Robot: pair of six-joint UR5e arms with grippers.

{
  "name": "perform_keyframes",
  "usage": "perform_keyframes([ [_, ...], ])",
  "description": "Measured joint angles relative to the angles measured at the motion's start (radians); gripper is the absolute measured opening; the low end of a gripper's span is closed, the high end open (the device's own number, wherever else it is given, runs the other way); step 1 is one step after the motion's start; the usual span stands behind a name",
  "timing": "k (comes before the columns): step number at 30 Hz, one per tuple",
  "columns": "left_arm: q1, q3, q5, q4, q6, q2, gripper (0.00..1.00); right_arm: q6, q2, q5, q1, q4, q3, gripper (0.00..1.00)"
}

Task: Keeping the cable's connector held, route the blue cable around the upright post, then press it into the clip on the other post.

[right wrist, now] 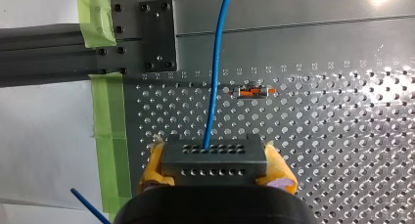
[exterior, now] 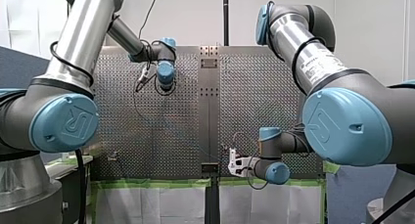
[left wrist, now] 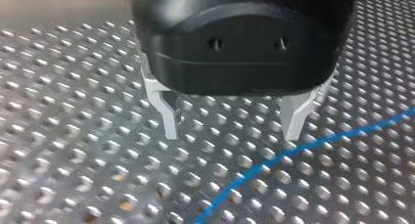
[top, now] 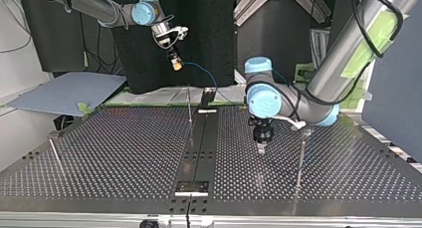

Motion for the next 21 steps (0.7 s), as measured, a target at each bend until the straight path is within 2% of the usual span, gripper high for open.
perform_keyframes([
  [7,0.006,0.001,-0.027,0.0,0.063,-0.012,1.0,0.0,0.0,0.0,0.0,0.001,0.0,0.0],
  [13,-0.006,0.002,-0.033,-0.001,0.124,-0.057,1.0,0.0,0.0,0.0,0.0,0.0,0.0,0.0],
  [21,-0.001,0.002,-0.083,0.008,0.182,-0.08,1.0,0.0,0.0,0.0,0.0,0.0,0.0,0.0],
])
